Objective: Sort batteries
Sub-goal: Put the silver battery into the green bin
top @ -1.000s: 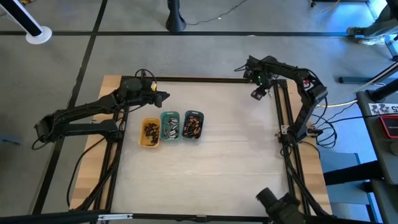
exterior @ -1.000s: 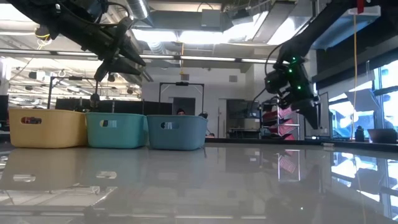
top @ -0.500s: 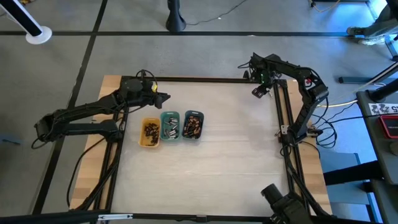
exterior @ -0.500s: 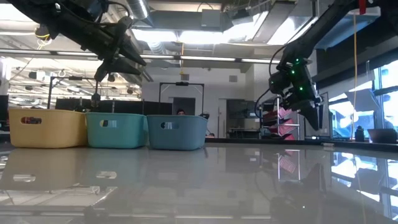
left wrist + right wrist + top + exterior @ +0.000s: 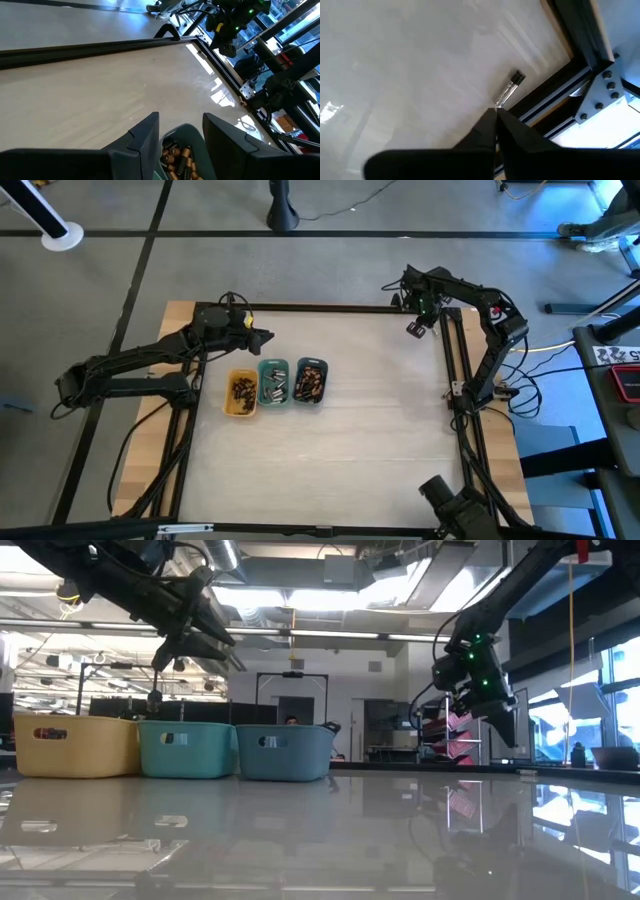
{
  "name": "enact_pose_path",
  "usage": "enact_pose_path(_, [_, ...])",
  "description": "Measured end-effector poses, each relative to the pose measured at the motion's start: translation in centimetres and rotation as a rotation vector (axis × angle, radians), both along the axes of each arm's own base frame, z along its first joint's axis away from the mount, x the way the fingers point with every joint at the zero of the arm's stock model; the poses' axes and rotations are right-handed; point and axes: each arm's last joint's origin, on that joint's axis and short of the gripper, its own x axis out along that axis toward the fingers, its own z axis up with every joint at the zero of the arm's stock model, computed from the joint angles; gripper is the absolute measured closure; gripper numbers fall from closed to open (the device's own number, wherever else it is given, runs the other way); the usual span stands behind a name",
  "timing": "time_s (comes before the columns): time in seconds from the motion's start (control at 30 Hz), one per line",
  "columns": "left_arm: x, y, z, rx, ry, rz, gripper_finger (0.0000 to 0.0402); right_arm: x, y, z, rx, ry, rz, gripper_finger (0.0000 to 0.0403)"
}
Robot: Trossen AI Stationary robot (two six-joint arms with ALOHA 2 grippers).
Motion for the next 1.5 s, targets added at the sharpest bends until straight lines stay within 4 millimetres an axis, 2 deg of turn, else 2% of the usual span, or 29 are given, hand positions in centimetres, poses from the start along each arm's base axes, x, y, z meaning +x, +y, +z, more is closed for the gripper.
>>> enact_pose_path(0.23, [0.0, 0.0, 0.0, 0.0, 0.0, 0.0, 0.026, -0.4, -0.4, -0.1, -0.116, 0.132, -0.025, 0.0398])
enact_pose_path(0.33, [0.0, 0.0, 0.0, 0.0, 0.0, 0.0, 0.026, -0.6, -0.3, -0.6, -0.127, 0.131, -0.048, 0.0398])
enact_pose_path(0.7, [-0.1, 0.0, -0.2, -0.01, 0.016, 0.001, 0.026, -0.1, -1.1, -4.5, -0.195, 0.245, -0.095, 0.0401])
enact_pose_path(0.87, [-0.1, -0.1, -0.3, -0.037, 0.015, -0.006, 0.026, 0.0, -1.6, -6.2, -0.164, 0.272, -0.098, 0.0402])
enact_pose_path(1.07, [-0.1, -0.1, -0.2, -0.041, 0.006, -0.007, 0.026, -0.5, -2.2, -6.0, -0.118, 0.209, -0.137, 0.0402])
enact_pose_path(1.33, [-0.1, -0.1, -0.2, -0.035, 0.005, 0.003, 0.026, -0.7, -1.9, -6.0, -0.005, 0.111, -0.145, 0.0402])
enact_pose_path(1.5, [-0.1, 0.0, -0.1, -0.03, 0.0, 0.009, 0.026, -0.1, -1.3, -4.2, 0.015, 0.021, -0.097, 0.0403])
